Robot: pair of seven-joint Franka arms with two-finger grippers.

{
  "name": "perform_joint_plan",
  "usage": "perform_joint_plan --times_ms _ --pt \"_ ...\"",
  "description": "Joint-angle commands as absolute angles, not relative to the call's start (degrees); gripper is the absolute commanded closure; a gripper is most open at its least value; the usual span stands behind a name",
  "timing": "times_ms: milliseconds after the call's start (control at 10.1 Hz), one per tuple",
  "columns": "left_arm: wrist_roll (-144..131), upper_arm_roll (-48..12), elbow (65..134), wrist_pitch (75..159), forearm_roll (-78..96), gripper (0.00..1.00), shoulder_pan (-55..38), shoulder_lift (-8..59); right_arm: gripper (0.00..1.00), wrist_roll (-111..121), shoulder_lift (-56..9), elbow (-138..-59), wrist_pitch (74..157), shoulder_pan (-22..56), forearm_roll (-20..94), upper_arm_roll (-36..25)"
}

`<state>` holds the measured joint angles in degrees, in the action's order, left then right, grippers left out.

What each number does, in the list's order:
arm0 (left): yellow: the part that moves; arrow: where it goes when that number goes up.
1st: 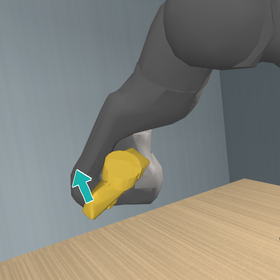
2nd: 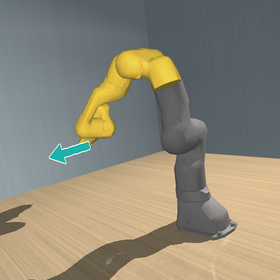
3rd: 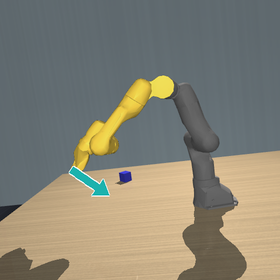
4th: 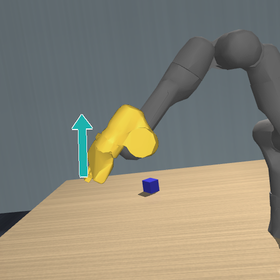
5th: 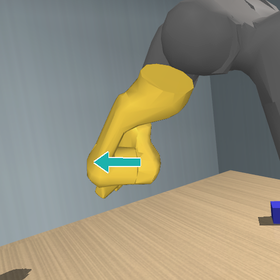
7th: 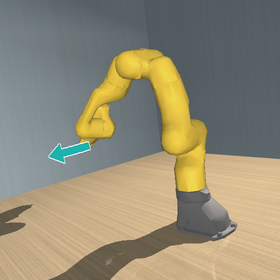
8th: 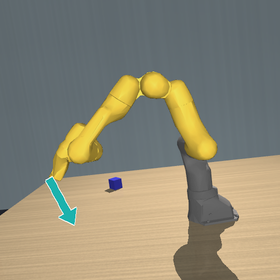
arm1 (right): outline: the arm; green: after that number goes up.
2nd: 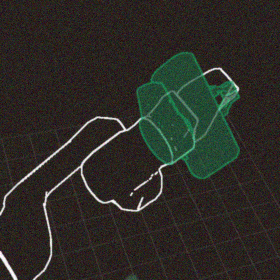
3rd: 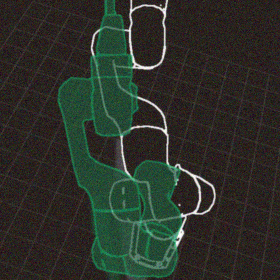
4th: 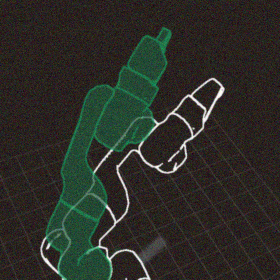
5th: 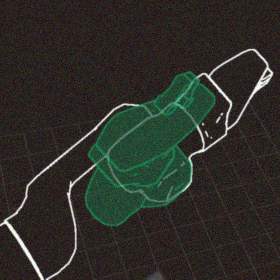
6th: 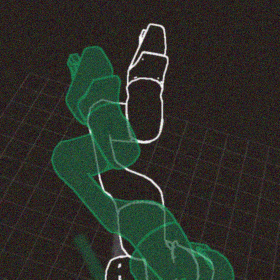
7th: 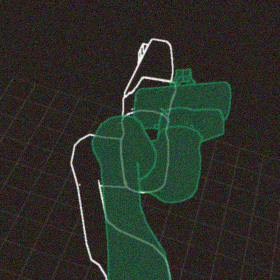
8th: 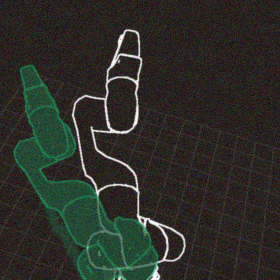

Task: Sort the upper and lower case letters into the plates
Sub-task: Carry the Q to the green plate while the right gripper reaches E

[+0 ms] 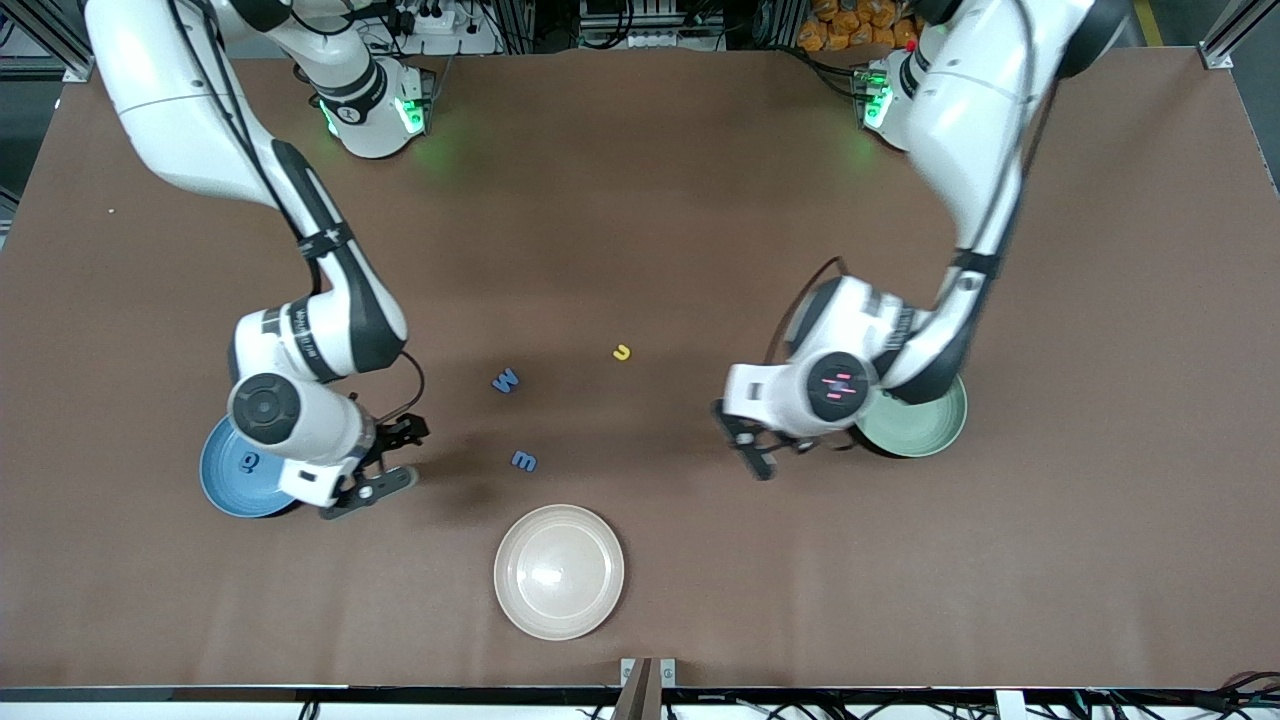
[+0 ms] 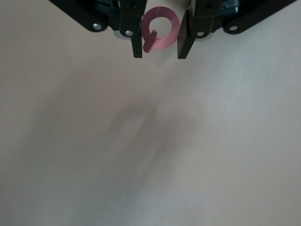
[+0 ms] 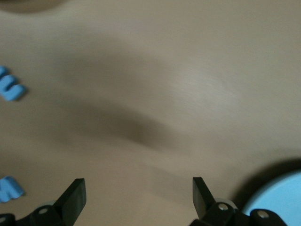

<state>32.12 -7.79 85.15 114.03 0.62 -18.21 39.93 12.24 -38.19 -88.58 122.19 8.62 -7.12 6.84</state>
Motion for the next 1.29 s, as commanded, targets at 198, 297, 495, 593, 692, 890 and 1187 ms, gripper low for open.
perform_joint_plan --times_ms 198,297,495,593,692,890,1187 --pt "47.34 -8.70 108.35 117.67 0.97 0.86 -4.17 26.02 0.00 23.98 -41.73 -83.60 125.94 16.60 -6.59 6.68" --pt "49.81 -8.70 108.63 118.90 0.97 0.86 -2.74 26.45 0.00 24.34 -43.84 -80.89 126.90 17.83 -6.59 6.77" --pt "49.66 -8.88 108.89 122.06 1.49 0.86 -3.43 27.85 0.00 24.00 -48.06 -77.53 129.62 19.59 -6.42 7.38" --pt "49.66 -9.05 108.98 123.47 1.49 0.80 -3.43 28.64 0.00 23.91 -48.95 -77.43 130.86 20.47 -4.85 8.25" --pt "49.40 -9.23 108.90 124.36 1.67 0.80 -3.69 29.44 0.00 24.25 -49.30 -77.43 130.87 20.83 -4.31 8.26" --pt "48.25 -9.40 108.98 124.98 1.76 0.66 -4.13 29.79 0.00 26.79 -50.09 -77.61 130.87 20.66 -4.22 8.26" --pt "48.43 -9.49 108.64 124.98 2.11 0.00 -3.43 30.23 0.00 32.25 -50.89 -77.87 130.87 19.69 -4.22 8.17"
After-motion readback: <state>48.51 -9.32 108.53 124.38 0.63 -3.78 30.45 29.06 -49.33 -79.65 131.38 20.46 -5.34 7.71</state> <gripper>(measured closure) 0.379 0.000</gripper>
